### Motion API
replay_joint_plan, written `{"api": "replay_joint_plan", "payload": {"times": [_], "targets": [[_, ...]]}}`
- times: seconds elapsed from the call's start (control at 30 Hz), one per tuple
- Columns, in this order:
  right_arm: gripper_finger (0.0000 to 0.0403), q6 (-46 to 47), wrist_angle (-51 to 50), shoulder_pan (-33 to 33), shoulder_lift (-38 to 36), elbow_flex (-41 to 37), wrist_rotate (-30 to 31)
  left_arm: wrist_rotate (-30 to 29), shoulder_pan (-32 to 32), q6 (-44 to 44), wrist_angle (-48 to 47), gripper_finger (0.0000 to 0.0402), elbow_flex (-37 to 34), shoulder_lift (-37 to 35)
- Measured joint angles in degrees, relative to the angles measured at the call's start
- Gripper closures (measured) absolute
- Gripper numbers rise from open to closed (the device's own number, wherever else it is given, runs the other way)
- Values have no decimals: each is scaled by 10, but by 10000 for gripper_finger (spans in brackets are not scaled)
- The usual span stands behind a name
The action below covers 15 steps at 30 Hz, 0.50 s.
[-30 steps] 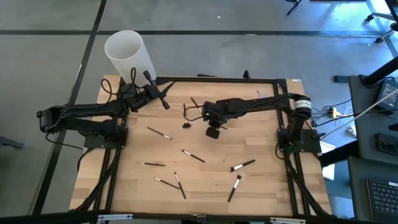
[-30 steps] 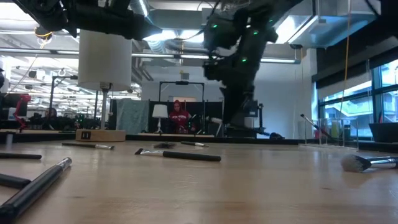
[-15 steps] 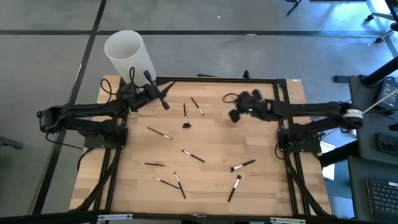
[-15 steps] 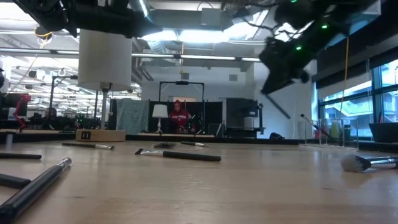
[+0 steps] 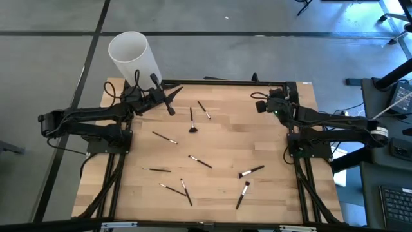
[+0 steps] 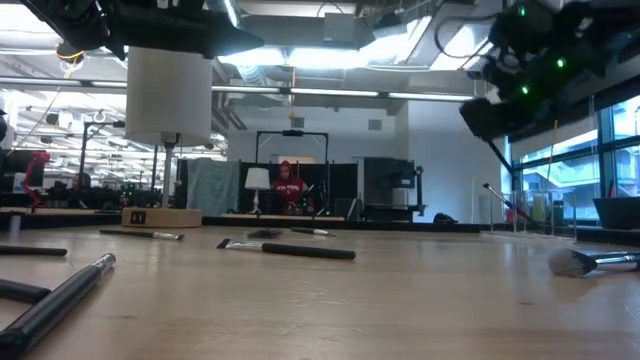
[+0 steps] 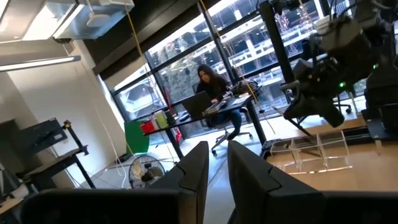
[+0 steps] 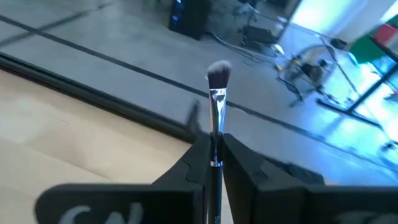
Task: Sort items
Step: Put the foundation brush into the middle section of the transparent organizer
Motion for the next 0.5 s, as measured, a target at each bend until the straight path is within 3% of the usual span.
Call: {"api": "replay_joint_plan", "payload": {"times": [0.5], "targets": [[366, -31, -14, -89, 2, -41, -116, 0, 0, 0, 1, 343, 0, 0]]}}
